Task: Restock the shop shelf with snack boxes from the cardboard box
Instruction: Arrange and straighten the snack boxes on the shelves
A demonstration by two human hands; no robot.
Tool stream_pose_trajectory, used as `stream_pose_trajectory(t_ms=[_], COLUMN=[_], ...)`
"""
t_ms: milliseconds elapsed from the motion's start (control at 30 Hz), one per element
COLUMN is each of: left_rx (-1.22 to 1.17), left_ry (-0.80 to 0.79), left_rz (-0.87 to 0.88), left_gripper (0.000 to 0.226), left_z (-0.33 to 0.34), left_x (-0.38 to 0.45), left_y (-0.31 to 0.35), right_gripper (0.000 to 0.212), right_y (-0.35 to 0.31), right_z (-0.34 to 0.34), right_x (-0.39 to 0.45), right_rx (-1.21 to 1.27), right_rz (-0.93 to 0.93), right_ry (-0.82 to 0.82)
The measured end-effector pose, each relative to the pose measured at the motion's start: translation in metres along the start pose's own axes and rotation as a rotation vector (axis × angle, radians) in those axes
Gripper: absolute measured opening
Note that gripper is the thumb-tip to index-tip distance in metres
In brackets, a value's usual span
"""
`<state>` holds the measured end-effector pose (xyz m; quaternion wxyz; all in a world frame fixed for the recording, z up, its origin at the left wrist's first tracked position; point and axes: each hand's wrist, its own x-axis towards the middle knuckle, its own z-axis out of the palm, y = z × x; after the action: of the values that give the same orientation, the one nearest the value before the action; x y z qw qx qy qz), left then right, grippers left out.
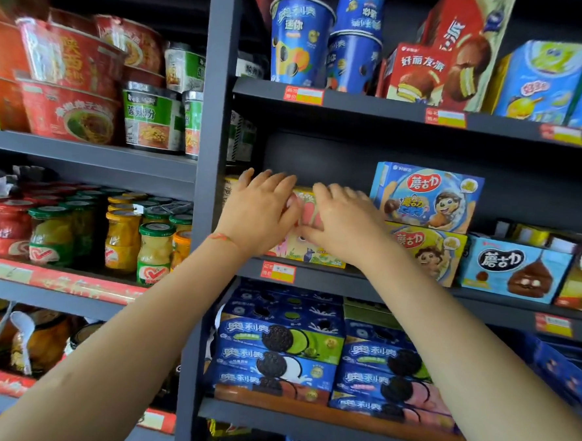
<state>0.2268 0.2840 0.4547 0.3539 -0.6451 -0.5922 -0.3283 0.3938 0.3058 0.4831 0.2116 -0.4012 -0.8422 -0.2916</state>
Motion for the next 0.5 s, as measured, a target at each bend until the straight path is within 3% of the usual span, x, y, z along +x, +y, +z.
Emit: stream_pose_trajectory(t_ms=[100,233,367,500], left_rx=[0.009,0.043,0.050,0.065], left_ry=[0.058,0.034,-0.041,-0.169], left_rz=[0.009,-0.003,-0.035,-0.044], left_gripper=[0.041,0.043,0.058,0.074], left_z=[0.000,-0.002,-0.007,-0.016], left_x=[0.000,-0.001,0.001,0.017], left_y=[0.001,0.001,0.004,0.013], right_gripper=[0.064,0.072,0.068,0.065], right_y=[0.000,0.003,0.017,0.033], right_z=[0.006,0.002,-0.015,-0.031], right_x=[0.000,-0.008,-0.025,-0.033], right_rx=[-0.005,0.081,0.196,0.330], right_rz=[0.001,-0.035,-0.003,0.004], right_ry=[0.066,0.097,0.187,0.169])
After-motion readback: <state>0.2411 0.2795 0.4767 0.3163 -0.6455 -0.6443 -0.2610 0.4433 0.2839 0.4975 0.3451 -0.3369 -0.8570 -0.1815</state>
